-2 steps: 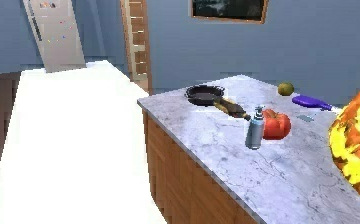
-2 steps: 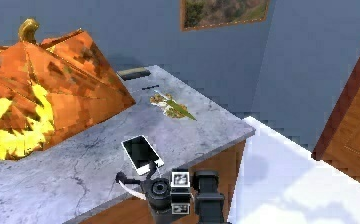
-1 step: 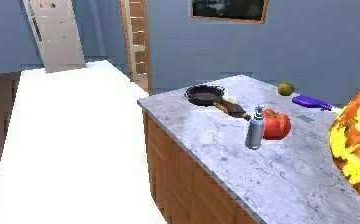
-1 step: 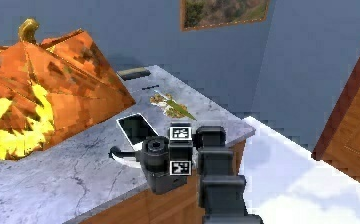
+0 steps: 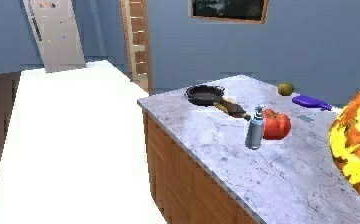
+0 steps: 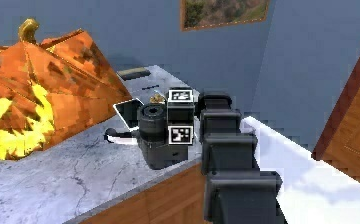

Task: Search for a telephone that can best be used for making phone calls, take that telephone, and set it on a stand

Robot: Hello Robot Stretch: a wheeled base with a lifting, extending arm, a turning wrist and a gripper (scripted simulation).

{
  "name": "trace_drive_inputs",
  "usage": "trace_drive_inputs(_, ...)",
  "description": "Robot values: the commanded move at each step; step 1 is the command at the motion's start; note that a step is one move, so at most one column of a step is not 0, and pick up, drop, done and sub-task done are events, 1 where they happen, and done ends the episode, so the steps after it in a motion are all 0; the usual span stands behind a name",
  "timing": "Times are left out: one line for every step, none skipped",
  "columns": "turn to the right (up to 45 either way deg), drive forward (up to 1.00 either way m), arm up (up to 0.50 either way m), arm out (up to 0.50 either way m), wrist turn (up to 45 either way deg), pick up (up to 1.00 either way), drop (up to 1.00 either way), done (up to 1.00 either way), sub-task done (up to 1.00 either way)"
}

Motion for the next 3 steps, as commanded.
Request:
trace_drive_inputs(0.0, 0.0, 0.0, 0.0, -45.0, 0.0, 0.0, 0.0, 0.0)
trace_drive_inputs(0.0, 0.0, 0.0, 0.0, -45.0, 0.0, 0.0, 0.0, 0.0)
trace_drive_inputs(0.0, 0.0, 0.0, 0.0, -12.0, 0.0, 0.0, 0.0, 0.0)
